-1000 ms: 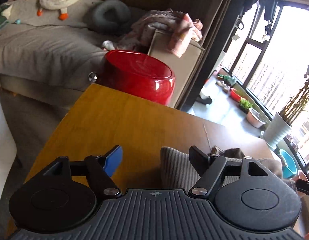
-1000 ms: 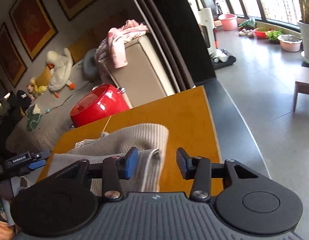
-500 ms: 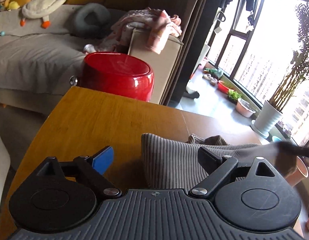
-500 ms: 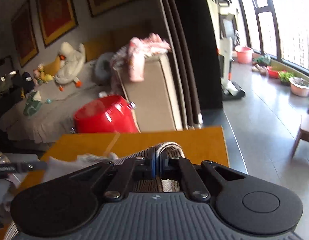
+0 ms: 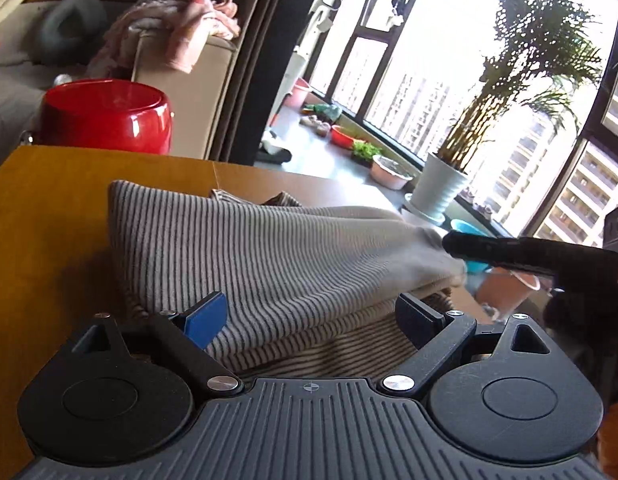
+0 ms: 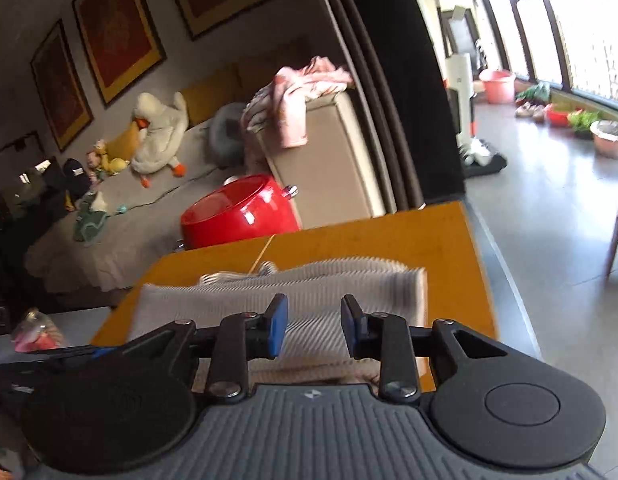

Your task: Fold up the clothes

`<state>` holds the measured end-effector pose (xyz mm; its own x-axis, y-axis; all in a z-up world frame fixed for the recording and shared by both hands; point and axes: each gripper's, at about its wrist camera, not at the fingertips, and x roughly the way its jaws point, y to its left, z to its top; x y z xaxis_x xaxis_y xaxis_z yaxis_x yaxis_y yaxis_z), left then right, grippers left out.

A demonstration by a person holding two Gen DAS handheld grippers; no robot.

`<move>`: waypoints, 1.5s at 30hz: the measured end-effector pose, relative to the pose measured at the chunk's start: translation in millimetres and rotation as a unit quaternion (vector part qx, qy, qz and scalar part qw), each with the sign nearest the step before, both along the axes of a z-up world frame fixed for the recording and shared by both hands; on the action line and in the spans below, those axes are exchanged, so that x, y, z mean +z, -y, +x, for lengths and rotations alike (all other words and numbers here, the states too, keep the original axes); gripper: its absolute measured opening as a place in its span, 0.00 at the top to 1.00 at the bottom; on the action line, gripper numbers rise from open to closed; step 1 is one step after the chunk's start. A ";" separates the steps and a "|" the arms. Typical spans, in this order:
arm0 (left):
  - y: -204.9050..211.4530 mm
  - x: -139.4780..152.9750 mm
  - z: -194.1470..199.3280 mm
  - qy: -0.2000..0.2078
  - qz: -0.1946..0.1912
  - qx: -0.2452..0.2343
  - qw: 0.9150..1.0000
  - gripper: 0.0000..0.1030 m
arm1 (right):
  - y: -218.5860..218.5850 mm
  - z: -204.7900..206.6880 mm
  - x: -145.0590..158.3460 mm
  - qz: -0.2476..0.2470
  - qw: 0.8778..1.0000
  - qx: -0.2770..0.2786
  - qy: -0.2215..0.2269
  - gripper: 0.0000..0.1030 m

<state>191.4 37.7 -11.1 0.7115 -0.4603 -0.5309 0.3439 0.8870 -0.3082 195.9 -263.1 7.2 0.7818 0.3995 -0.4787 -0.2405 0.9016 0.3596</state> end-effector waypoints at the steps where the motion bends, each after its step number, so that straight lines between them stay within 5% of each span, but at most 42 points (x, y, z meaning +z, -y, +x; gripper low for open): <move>1: -0.4 -3.8 2.8 0.013 0.020 0.010 1.000 0.08 | -6.4 -0.8 -8.3 -0.001 1.000 0.004 -0.011 0.71; 3: -2.5 -12.1 7.4 0.038 0.071 0.034 0.996 0.09 | -17.3 -4.8 -25.3 -0.005 1.000 0.011 -0.025 0.71; 11: -19.1 -13.7 8.0 0.026 0.055 0.036 0.997 0.08 | -23.1 -28.6 -41.5 0.019 0.999 0.000 -0.049 0.70; 20: -20.0 -14.0 13.8 0.014 0.045 0.030 0.998 0.04 | -44.3 -29.2 -38.6 -0.039 0.998 -0.025 -0.039 0.69; 33: -19.3 -13.3 -9.6 0.026 0.043 0.030 0.998 0.01 | -38.4 -53.6 -36.2 -0.050 0.997 -0.047 -0.025 0.63; 38: -25.2 -13.4 -28.6 0.028 0.027 0.026 0.999 0.00 | -26.9 -77.7 -39.8 -0.014 0.997 -0.065 -0.032 0.64; 45: -30.3 -14.2 -29.7 0.025 0.014 0.030 0.999 0.00 | -44.5 -80.0 -36.3 -0.072 0.995 -0.057 -0.031 0.61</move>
